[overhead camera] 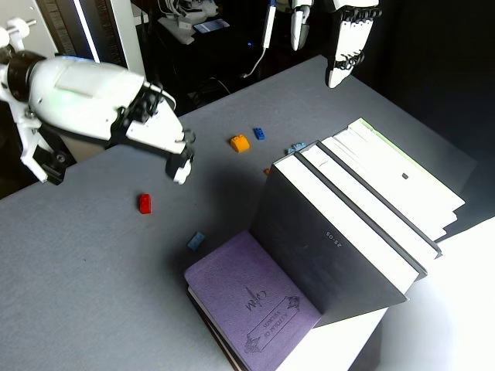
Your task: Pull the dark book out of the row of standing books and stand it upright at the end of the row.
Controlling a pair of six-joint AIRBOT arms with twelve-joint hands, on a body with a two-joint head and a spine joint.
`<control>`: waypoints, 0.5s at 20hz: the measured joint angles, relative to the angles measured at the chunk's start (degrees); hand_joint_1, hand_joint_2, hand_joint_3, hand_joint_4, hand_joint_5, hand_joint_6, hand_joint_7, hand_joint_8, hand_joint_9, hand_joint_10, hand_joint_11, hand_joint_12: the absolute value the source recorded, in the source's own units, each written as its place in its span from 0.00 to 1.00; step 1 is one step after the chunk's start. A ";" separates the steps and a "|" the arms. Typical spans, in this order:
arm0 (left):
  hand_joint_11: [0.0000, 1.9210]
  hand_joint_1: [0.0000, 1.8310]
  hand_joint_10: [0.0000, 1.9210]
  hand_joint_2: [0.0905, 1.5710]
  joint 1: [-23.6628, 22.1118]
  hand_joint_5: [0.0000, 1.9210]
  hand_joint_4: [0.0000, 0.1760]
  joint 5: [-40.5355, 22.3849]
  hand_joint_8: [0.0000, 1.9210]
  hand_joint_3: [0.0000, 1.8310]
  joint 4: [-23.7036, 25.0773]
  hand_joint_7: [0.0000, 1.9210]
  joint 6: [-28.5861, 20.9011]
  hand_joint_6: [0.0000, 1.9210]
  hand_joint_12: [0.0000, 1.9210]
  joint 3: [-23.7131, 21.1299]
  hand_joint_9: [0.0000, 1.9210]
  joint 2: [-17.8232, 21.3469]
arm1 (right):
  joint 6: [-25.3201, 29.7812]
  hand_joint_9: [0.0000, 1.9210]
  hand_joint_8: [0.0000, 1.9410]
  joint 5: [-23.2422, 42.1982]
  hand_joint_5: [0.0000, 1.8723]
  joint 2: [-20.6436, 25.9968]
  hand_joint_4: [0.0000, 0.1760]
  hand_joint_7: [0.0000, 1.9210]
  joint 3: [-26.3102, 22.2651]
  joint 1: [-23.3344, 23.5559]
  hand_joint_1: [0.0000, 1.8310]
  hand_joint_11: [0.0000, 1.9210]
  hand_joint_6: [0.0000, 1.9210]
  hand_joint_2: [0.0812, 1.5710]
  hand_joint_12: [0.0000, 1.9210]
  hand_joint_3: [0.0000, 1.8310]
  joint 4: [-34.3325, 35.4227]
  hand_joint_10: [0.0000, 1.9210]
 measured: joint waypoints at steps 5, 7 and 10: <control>0.22 0.07 0.00 0.78 0.00 0.15 0.22 0.02 0.00 0.00 -0.26 0.16 0.00 0.00 0.01 -0.04 0.18 0.00 | -0.02 0.00 0.00 0.52 0.01 -0.44 0.00 0.00 0.00 -0.11 0.00 0.00 0.01 0.73 0.00 0.09 -0.28 0.00; 0.23 0.06 0.00 0.79 0.00 0.14 0.24 0.07 0.00 0.00 -0.50 0.16 0.00 0.00 0.01 -0.04 0.18 0.00 | -0.02 0.00 0.00 0.63 0.00 -0.55 0.00 0.00 -0.07 -0.11 0.00 0.00 0.00 0.72 0.00 0.08 -0.31 0.00; 0.22 0.11 0.00 0.78 0.00 0.14 0.16 0.09 0.00 0.00 -0.37 0.15 0.02 0.00 0.00 -0.04 0.17 0.00 | -3.85 0.00 0.00 0.90 0.02 -1.53 0.20 0.00 -0.07 2.64 0.00 0.00 0.01 0.73 0.00 0.08 2.27 0.00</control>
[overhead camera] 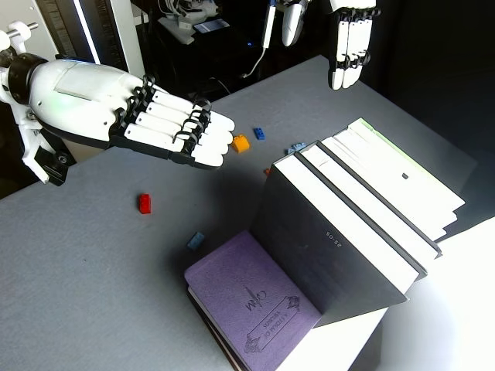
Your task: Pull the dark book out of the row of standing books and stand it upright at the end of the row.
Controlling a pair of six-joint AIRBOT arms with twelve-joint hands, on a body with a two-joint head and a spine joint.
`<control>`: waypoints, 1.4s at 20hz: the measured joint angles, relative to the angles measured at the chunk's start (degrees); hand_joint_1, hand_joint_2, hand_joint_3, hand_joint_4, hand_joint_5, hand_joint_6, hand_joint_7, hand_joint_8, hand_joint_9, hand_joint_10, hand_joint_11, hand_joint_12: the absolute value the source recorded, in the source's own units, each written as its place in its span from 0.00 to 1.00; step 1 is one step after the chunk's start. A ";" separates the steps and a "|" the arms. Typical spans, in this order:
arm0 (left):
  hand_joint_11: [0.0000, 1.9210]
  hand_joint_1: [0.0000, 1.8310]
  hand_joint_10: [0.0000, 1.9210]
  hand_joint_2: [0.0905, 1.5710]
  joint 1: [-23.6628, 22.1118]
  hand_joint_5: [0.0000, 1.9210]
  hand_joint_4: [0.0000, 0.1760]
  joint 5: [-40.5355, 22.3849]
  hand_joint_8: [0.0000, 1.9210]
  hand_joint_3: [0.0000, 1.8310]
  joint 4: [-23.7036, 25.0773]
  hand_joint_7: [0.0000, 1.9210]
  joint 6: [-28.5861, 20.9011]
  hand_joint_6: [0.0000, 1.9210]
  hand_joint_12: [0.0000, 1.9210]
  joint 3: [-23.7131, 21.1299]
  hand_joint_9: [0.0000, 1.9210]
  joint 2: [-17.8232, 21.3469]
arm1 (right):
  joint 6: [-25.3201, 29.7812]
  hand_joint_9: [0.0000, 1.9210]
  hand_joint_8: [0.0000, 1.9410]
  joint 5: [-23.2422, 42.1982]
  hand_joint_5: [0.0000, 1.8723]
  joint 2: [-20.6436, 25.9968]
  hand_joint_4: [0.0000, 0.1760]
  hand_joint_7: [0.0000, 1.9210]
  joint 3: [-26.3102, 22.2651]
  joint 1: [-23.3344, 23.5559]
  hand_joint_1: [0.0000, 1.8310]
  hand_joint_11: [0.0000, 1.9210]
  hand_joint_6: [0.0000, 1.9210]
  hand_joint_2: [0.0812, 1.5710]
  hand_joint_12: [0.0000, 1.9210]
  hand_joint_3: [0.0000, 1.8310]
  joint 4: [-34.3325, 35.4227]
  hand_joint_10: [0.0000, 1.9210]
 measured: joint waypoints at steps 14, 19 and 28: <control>0.18 0.10 0.00 0.79 0.17 0.12 0.06 0.04 0.00 0.00 -0.59 0.12 -0.83 0.00 0.00 -0.20 0.14 0.02 | -22.82 0.00 0.02 2.32 0.28 -15.96 0.00 0.07 5.79 18.86 0.00 0.00 0.46 0.79 0.00 0.01 16.37 0.00; 0.19 0.05 0.00 0.79 0.17 0.12 0.15 0.17 0.00 0.00 -0.70 0.12 -0.83 0.00 0.00 -0.20 0.14 0.00 | -24.46 0.00 0.01 2.84 0.22 -19.74 0.10 0.05 10.12 20.61 0.00 0.00 0.45 0.78 0.00 0.01 15.41 0.00; 0.18 0.10 0.00 0.78 0.42 0.12 0.06 0.09 0.00 0.00 -0.72 0.12 -0.72 0.00 0.00 -0.17 0.14 0.02 | -24.57 0.00 0.01 2.14 0.26 -22.60 0.15 0.06 15.50 21.53 0.00 0.00 0.43 0.78 0.00 0.00 14.99 0.00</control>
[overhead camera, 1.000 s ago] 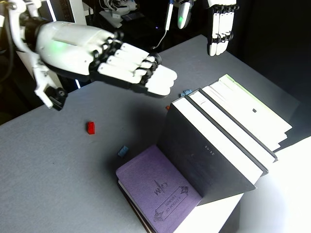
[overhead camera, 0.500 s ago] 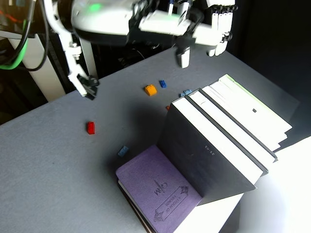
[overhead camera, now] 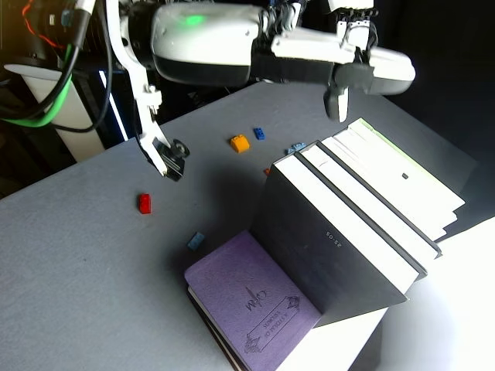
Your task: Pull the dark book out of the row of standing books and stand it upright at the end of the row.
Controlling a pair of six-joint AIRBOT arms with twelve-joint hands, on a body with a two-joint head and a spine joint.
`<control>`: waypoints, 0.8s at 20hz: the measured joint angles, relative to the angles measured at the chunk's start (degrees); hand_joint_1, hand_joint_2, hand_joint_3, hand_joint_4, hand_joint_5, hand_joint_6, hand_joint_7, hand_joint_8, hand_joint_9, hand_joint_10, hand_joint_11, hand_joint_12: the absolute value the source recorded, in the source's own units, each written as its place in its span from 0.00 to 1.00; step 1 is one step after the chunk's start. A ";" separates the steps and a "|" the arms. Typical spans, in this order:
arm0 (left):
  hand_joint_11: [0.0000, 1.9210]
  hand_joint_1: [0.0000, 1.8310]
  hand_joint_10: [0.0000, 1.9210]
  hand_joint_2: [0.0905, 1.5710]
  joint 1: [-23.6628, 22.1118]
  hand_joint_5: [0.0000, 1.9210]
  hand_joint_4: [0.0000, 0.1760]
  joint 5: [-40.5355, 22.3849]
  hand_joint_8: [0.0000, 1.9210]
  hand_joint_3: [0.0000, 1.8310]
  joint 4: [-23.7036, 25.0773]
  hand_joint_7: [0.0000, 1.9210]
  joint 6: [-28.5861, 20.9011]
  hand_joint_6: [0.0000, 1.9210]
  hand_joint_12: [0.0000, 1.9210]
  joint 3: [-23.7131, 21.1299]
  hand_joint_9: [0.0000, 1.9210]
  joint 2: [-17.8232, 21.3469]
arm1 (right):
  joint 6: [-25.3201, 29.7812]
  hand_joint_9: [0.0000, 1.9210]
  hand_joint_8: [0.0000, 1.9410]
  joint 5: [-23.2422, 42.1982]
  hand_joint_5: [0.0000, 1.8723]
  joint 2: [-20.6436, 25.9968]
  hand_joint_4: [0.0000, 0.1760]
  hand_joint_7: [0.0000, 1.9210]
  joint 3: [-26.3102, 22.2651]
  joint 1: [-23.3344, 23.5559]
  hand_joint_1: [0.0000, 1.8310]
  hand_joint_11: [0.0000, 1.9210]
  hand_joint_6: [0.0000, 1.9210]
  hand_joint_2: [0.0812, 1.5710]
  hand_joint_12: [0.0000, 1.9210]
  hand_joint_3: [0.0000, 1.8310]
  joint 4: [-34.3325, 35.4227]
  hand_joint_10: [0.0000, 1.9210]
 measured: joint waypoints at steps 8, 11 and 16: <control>0.19 0.10 0.00 0.78 0.00 0.13 0.09 0.04 0.00 0.00 0.02 0.14 0.00 0.00 0.00 0.00 0.15 0.00 | 0.07 0.00 0.00 0.31 0.23 -0.46 0.21 0.04 0.85 -2.89 0.00 0.00 0.40 0.76 0.00 0.00 0.02 0.00; 0.19 0.07 0.00 0.78 0.00 0.12 0.18 0.04 0.00 0.00 0.02 0.13 0.02 0.00 0.00 0.00 0.15 0.00 | 0.09 0.00 0.00 0.50 0.18 -0.46 0.19 0.04 0.85 -3.23 0.00 0.00 0.40 0.75 0.00 0.00 -0.13 0.00; 0.20 0.01 0.00 0.78 0.00 0.12 0.26 0.02 0.00 0.00 0.07 0.13 0.04 0.00 0.00 0.00 0.14 0.00 | -0.02 0.00 0.00 0.79 0.11 -0.04 0.00 0.04 0.85 -3.78 0.00 0.00 0.47 0.76 0.00 0.00 -0.04 0.00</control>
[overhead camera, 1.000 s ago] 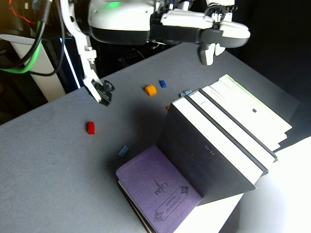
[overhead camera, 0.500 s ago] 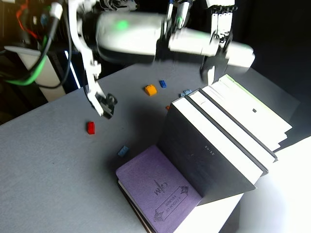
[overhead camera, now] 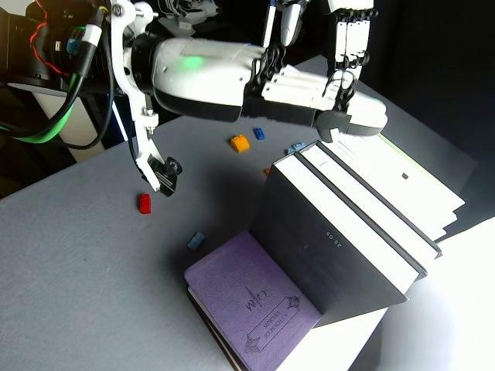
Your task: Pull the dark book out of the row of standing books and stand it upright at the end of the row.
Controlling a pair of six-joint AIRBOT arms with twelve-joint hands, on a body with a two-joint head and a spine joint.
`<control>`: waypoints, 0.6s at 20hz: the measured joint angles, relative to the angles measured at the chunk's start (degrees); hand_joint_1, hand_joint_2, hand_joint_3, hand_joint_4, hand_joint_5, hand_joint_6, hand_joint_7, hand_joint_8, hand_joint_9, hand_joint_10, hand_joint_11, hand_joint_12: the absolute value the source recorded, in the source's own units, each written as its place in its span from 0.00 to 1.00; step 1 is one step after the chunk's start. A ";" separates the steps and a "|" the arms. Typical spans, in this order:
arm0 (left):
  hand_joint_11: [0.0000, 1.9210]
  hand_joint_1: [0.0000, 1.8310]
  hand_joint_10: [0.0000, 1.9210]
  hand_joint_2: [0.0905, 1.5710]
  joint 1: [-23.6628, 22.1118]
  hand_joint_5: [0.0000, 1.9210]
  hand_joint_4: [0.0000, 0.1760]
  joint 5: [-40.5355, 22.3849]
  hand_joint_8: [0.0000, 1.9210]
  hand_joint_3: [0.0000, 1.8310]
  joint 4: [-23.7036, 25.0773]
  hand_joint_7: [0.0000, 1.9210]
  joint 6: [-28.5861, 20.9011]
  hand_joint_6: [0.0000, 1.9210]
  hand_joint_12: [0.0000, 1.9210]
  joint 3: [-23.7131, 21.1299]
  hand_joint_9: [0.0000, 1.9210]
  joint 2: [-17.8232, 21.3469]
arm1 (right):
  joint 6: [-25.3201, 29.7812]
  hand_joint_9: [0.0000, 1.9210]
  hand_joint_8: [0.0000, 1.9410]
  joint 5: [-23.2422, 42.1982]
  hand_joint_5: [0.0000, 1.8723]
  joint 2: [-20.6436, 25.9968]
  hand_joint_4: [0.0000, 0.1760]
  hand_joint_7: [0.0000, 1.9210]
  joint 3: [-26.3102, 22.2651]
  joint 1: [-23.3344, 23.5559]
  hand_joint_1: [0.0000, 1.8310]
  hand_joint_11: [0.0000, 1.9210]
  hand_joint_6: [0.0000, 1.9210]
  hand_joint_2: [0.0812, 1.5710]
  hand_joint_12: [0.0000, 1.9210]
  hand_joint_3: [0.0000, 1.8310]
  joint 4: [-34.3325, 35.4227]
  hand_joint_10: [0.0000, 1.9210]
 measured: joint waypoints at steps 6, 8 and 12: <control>0.21 0.03 0.00 0.78 0.00 0.13 0.21 -0.17 0.00 0.00 0.00 0.13 -0.02 0.00 0.00 0.00 0.15 0.00 | 0.22 0.00 0.00 0.13 0.09 0.72 0.00 0.01 0.00 -1.86 0.00 0.00 0.47 0.76 0.00 0.00 0.07 0.00; 0.19 0.11 0.00 0.77 0.00 0.13 0.12 -0.22 0.00 0.00 -0.02 0.13 -0.04 0.00 0.00 0.00 0.15 0.00 | 0.33 0.00 0.00 0.17 0.07 1.07 0.00 0.00 -0.02 -2.67 0.00 0.00 0.48 0.76 0.00 0.00 0.04 0.00; 0.20 0.09 0.00 0.77 0.00 0.15 0.13 -0.20 0.00 0.00 0.00 0.14 0.00 0.01 0.00 0.00 0.15 0.00 | 0.44 0.00 0.01 0.20 0.07 1.57 0.00 0.03 -0.39 -3.39 0.00 0.00 0.49 0.76 0.00 0.00 0.48 0.00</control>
